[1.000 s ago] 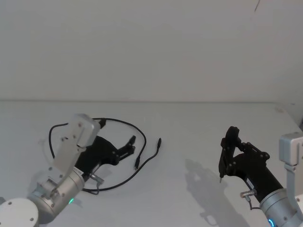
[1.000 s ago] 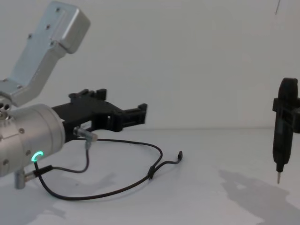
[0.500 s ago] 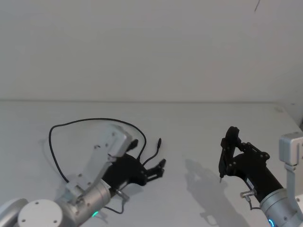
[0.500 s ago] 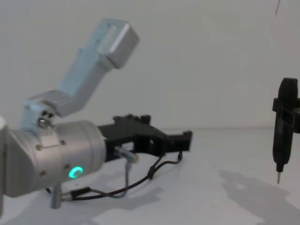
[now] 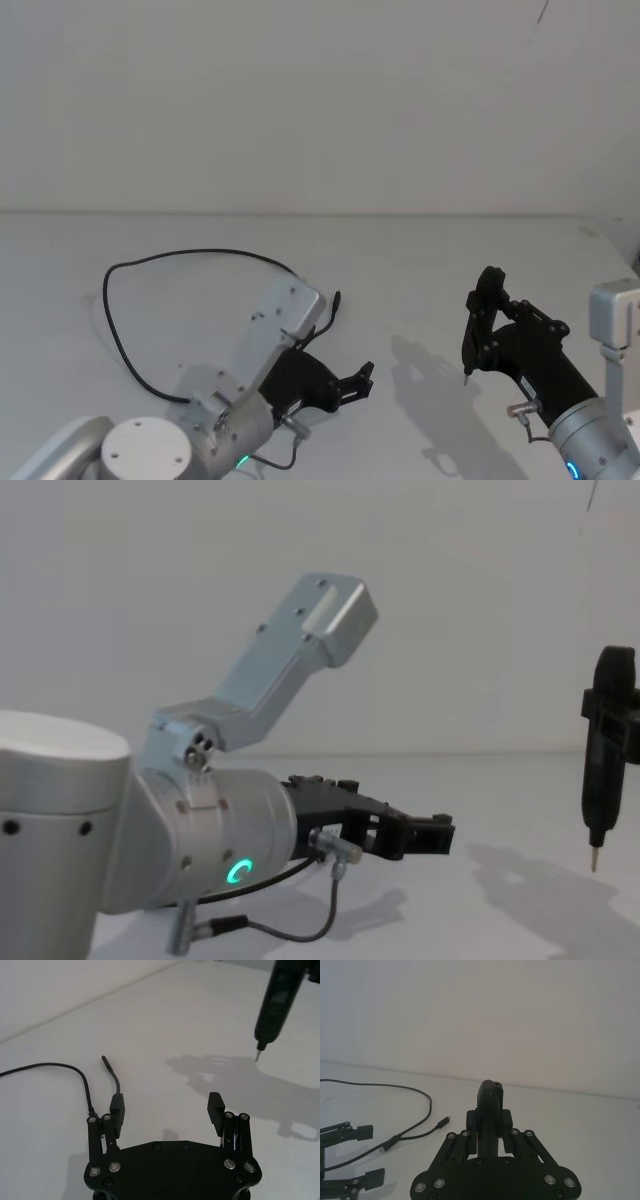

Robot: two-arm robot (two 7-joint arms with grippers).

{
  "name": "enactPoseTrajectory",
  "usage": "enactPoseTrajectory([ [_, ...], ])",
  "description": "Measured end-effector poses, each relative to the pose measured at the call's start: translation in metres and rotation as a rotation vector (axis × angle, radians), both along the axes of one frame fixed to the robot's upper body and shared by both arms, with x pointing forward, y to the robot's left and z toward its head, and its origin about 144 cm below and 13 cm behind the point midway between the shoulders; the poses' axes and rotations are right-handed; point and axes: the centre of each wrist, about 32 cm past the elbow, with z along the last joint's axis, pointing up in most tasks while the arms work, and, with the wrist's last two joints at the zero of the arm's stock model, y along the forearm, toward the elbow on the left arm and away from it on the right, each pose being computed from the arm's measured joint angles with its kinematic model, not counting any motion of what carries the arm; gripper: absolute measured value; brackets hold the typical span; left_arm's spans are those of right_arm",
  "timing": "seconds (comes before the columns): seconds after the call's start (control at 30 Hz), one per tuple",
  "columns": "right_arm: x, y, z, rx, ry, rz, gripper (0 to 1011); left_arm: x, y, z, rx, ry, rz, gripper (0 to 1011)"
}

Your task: Pick up the data cable with the one hand.

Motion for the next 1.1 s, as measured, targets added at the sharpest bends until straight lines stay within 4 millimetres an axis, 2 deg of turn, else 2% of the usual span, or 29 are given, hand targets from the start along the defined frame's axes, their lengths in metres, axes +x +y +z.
enactPoseTrajectory([
  [0.43, 0.0, 0.0, 0.0, 0.0, 0.0, 0.0, 279, 0.007, -0.014, 0.01, 0.031, 0.018, 0.081, 1001],
  [1.1, 0.0, 0.0, 0.0, 0.0, 0.0, 0.0, 279, 0.012, -0.012, 0.013, 0.06, 0.084, 0.106, 1001],
])
